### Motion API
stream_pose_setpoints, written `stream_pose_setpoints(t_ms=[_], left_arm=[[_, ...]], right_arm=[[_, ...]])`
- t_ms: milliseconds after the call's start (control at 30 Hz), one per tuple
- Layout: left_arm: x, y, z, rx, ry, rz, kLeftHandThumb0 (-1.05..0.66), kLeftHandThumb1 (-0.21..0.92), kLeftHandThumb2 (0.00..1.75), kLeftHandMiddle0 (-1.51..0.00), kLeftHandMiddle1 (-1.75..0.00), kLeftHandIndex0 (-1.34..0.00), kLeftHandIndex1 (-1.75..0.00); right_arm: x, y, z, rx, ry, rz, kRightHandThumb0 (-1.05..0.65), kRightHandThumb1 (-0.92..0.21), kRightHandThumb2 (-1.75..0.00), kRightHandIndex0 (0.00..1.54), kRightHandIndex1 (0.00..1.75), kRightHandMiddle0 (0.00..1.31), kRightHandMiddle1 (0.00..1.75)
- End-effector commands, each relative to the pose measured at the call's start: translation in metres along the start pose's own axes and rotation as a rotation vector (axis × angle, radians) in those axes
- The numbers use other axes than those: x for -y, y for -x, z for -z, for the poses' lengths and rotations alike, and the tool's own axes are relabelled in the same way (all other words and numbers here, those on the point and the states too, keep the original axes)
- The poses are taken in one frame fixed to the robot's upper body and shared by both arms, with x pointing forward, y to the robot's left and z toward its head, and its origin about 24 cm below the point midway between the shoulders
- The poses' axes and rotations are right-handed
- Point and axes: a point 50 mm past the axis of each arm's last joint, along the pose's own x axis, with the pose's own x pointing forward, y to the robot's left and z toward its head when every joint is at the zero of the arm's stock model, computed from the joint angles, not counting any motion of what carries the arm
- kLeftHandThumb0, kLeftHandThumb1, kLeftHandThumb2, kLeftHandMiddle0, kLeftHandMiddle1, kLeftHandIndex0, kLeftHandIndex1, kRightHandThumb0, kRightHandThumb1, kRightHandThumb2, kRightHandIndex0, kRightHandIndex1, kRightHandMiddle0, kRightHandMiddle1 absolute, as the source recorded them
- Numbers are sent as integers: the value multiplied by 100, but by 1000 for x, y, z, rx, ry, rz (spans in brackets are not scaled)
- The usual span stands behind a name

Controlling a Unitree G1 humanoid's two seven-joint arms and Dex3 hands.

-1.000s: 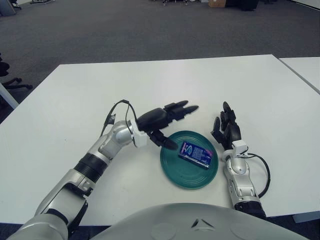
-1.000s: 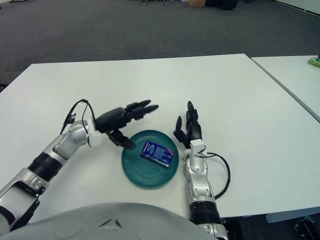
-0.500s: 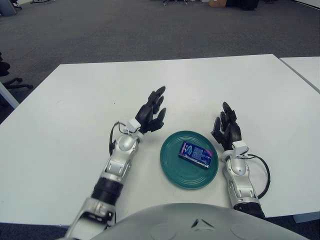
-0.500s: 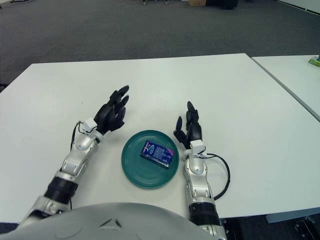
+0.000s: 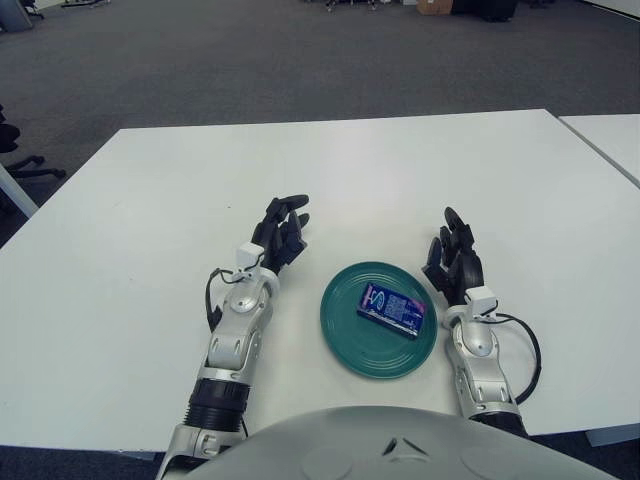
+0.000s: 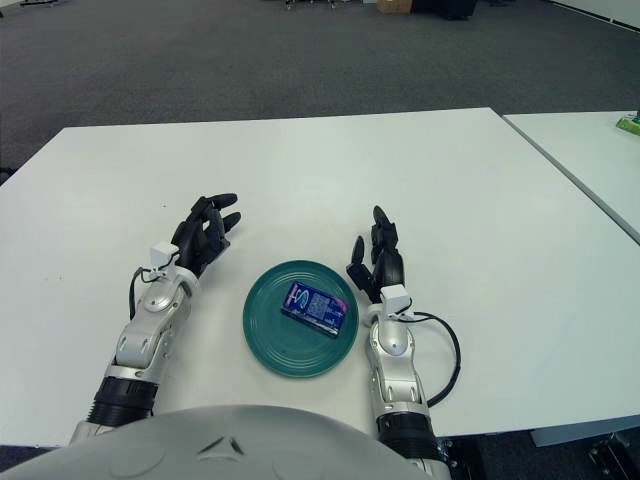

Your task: Put the gum into the plate.

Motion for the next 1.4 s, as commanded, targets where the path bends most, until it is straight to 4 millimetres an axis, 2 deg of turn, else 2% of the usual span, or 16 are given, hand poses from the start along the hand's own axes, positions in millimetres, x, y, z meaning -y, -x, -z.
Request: stream_pose_setpoints(t_ms=[0, 400, 533, 800, 1100, 1367], left_arm=[[-4, -2, 1, -2, 12, -24, -87, 92, 95, -42, -83, -35, -122], [-21, 17, 37, -117, 46, -65, -88, 92, 93, -41, -85, -37, -122], [-22, 18, 42, -127, 47, -87, -88, 92, 93, -40, -85, -37, -122], [-32, 19, 73, -150, 65, -89, -80, 92, 90, -47, -91, -38, -117], [-31, 24, 85, -108, 36, -47, -74, 92, 89, -52, -90, -39, -113], [-28, 25, 87, -93, 54, -62, -77, 92, 89, -51, -88, -38, -111]], right_arm=[[6, 34, 52, -325, 11, 33, -71, -92, -91, 13, 1, 0, 32], [7, 37, 53, -345, 27, 37, -72, -92, -93, 13, 1, 0, 31], [9, 37, 53, -352, 31, 44, -73, -92, -93, 13, 1, 0, 32], [11, 35, 53, -350, 33, 34, -73, -92, -93, 15, 1, 0, 34], [16, 34, 55, -359, 48, 16, -73, -92, -94, 17, 2, 0, 35], [19, 34, 55, -356, 55, 17, -75, -92, -95, 18, 2, 0, 36]])
